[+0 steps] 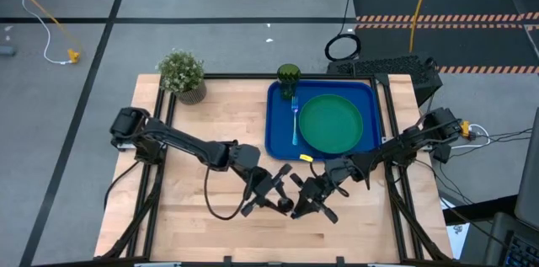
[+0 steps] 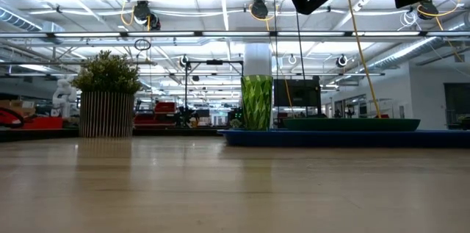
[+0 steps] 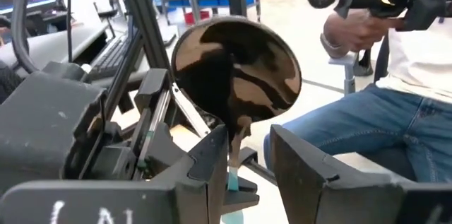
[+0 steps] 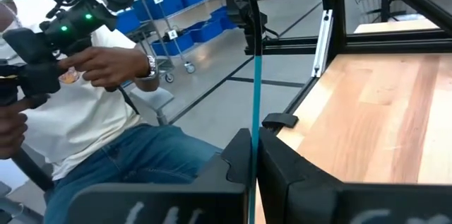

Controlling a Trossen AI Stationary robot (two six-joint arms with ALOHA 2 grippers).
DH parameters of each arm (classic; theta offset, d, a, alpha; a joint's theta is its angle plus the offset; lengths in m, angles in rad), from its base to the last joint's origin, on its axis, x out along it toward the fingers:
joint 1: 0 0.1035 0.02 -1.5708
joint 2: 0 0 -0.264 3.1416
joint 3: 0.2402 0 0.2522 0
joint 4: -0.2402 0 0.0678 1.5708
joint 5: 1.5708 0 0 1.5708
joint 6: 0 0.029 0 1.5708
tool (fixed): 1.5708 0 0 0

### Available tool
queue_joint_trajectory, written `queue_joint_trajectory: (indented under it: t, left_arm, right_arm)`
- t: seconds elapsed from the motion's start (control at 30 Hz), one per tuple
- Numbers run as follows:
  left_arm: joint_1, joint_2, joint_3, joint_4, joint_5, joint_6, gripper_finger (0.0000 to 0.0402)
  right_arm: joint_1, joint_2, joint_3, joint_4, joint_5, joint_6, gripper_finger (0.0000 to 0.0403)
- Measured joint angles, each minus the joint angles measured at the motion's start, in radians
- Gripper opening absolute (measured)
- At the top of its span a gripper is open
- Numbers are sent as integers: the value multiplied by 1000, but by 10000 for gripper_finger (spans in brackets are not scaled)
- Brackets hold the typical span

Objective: Pick and place plate/cup/fork/spoon on tray
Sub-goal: Put the blue spoon on the blue serving tray to the left of the blue fork

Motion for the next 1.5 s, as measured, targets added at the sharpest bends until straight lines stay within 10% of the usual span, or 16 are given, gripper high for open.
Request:
queue_joint_trajectory:
  t: [0.93,1.5]
  left_arm:
    - [7,55,0,141,71,34,107]
    - [9,55,0,121,67,53,19]
  right_arm:
    - [4,1,0,13,-39,40,0]
    - [-6,2,0,16,2,77,0]
